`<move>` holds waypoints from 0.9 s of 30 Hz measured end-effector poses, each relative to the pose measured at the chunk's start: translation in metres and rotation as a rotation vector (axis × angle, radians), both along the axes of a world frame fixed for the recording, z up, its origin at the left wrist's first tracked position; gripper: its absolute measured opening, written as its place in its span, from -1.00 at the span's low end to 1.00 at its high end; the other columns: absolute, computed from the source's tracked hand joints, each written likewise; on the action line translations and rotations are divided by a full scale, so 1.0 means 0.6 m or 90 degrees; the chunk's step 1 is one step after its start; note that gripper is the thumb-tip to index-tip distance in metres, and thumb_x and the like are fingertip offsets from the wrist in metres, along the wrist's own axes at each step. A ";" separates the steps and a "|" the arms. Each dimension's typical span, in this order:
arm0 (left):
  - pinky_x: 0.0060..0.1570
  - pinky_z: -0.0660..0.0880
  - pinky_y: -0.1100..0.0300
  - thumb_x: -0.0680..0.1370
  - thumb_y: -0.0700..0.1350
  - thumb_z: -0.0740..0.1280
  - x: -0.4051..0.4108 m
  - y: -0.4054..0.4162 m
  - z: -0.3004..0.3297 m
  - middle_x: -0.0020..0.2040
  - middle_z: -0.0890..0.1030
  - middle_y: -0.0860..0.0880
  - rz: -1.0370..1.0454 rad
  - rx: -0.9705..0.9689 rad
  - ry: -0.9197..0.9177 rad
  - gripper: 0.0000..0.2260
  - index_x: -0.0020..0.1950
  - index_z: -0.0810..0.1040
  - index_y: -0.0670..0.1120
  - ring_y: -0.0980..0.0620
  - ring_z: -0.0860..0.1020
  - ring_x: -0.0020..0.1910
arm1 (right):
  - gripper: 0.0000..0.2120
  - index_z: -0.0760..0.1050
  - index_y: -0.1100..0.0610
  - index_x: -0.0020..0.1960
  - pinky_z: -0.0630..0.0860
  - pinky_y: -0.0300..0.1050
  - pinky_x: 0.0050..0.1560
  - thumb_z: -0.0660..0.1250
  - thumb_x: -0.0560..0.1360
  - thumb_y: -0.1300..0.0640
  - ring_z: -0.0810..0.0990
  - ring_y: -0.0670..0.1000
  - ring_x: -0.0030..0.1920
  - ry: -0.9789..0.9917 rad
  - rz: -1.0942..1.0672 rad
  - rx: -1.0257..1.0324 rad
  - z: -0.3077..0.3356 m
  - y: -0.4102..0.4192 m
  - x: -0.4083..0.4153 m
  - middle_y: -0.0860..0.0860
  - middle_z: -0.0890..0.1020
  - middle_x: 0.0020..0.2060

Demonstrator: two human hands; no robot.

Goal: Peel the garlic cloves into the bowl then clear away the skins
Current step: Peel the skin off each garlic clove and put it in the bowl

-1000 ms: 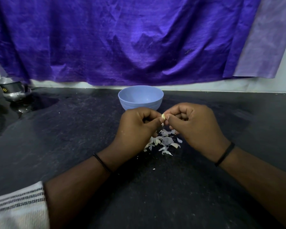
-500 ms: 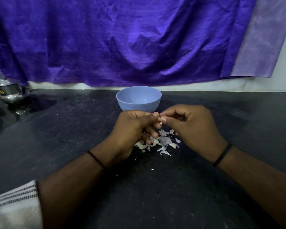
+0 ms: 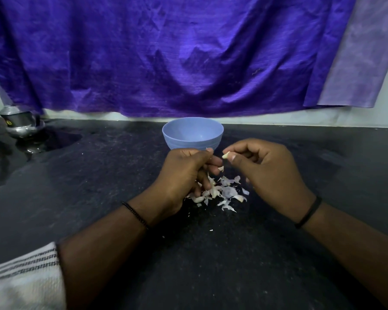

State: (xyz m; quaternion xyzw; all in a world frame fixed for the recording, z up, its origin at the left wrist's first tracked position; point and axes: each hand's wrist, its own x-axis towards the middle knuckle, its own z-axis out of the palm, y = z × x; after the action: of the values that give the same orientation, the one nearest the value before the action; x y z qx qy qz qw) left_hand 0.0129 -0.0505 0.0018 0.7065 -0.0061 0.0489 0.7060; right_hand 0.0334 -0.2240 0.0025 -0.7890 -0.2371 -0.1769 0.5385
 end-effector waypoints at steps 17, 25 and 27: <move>-0.24 0.58 0.17 0.46 -0.16 0.46 0.022 0.034 -0.008 -0.36 0.66 0.09 0.196 0.373 -0.104 -0.91 -0.24 0.68 -0.02 0.18 0.59 -0.37 | -0.95 0.70 0.08 -0.18 0.48 -0.31 -0.23 0.51 0.43 0.11 0.57 -0.18 -0.32 -0.007 -0.074 -0.056 0.080 0.072 0.106 -0.13 0.67 -0.34; -0.21 0.57 -0.05 0.51 -0.08 0.36 0.027 0.033 -0.008 -0.36 0.62 -0.02 0.223 0.414 -0.130 -0.79 -0.30 0.61 -0.12 0.04 0.59 -0.31 | -0.84 0.71 0.12 -0.16 0.59 -0.14 0.05 0.38 0.52 0.14 0.65 -0.16 -0.06 0.000 -0.105 -0.125 0.075 0.103 0.145 -0.12 0.73 -0.12; -0.26 0.56 -0.01 0.54 -0.02 0.36 0.027 0.033 -0.008 -0.40 0.62 0.00 0.217 0.407 -0.129 -0.71 -0.34 0.59 -0.13 0.06 0.57 -0.37 | -0.88 0.70 0.13 -0.15 0.58 -0.19 0.01 0.41 0.51 0.13 0.65 -0.19 -0.11 -0.009 -0.088 -0.103 0.071 0.093 0.126 -0.14 0.72 -0.16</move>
State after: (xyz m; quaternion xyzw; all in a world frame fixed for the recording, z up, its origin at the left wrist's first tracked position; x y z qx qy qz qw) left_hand 0.0290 -0.0306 -0.0029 0.8738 0.0267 0.2310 0.4272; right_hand 0.1088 -0.1683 0.0451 -0.8431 -0.1992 -0.1996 0.4579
